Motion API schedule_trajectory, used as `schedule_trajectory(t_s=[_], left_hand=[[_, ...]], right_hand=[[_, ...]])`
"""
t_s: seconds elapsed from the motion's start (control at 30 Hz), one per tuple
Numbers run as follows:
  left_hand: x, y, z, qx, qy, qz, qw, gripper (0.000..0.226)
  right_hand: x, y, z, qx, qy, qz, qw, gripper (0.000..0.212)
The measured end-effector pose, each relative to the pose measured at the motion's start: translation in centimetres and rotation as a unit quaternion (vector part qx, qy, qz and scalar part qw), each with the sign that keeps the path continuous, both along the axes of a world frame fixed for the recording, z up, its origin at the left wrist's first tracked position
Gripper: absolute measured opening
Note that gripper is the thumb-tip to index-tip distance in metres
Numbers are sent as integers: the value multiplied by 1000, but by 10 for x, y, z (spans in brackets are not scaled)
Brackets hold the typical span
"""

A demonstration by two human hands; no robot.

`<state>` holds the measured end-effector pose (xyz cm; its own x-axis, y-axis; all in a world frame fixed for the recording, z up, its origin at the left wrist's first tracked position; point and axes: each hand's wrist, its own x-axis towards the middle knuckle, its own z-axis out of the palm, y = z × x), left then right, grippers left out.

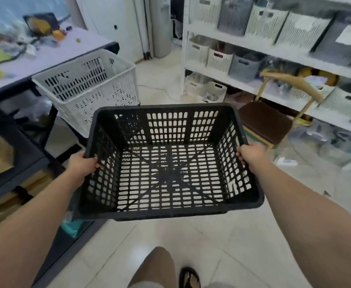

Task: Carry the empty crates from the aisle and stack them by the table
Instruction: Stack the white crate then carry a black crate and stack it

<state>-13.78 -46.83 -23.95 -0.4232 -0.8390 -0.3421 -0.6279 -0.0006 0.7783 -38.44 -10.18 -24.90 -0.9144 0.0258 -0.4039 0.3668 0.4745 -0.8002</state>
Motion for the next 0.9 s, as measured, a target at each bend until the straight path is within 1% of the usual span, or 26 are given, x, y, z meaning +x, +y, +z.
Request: schedule_trajectory(t_s=[0.1,0.2,0.27,0.43,0.53,0.6,0.77,0.9], left_hand=[[-45,-33,4,-31,9,25,999,15],[-94,-80,18,-78,14,28,996,23],[-127,-115,39,-101,15,39,994,21],[-186,-196,96,-149,36,86,984,18],[-210,-238,122,-174,40,125,976,13],[-224,-264,138,-190,39,156,969,12],[-250,-331,159,-186,40,252,949,11],[-256,-374,167,-165,38,317,933,10]], right_hand=[[-71,-54,8,-8,13,36,999,11],[-140,-112,24,-19,26,85,996,14],[-188,-154,42,-24,40,110,993,16],[-288,-265,97,-23,90,151,984,12],[-332,-335,126,-38,109,181,977,10],[-359,-384,141,-39,117,213,969,17],[-413,-516,173,-58,131,311,939,24],[-443,-613,194,-51,137,382,912,22]])
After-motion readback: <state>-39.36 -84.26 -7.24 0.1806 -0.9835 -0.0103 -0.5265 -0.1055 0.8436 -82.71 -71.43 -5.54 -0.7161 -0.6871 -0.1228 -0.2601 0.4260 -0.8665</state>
